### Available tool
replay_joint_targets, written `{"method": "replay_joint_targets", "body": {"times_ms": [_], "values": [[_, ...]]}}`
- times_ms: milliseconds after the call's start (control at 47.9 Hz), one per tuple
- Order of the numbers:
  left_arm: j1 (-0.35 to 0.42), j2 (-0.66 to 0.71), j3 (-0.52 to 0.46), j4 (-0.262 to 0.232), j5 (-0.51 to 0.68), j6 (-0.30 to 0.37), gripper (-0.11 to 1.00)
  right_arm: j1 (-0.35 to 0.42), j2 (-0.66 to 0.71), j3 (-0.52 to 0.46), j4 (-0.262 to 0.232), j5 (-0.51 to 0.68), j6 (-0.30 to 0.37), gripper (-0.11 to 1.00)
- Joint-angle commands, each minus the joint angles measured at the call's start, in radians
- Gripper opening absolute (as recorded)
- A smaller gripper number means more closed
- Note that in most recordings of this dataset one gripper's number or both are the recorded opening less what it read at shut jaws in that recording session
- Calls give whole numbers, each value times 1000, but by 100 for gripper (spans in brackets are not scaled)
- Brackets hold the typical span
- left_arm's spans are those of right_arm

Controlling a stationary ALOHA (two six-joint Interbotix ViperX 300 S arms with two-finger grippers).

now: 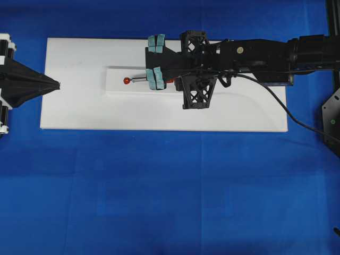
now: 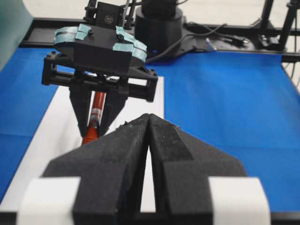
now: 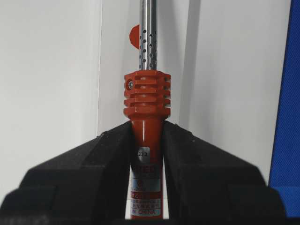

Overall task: Touch the tip of the soldering iron to the mark.
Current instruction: 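Hold the iron tip on the leftmost red dot, then lift the iron tip up off the leftmost dot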

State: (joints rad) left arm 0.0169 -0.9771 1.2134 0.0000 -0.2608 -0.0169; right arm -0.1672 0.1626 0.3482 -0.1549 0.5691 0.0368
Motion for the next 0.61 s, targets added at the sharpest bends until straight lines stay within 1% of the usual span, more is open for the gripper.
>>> {"method": "replay_joint_targets", "body": {"times_ms": [0,209,585], "values": [[3,3,-12,2,-6,0,0,2,-14,-26,2,-3,-3,6],[2,3,-12,2,-5,0,0,2,-28,-35,2,21,-2,6],[3,3,-12,2,-5,0,0,2,-140,-92,-15,141,-3,6]]}}
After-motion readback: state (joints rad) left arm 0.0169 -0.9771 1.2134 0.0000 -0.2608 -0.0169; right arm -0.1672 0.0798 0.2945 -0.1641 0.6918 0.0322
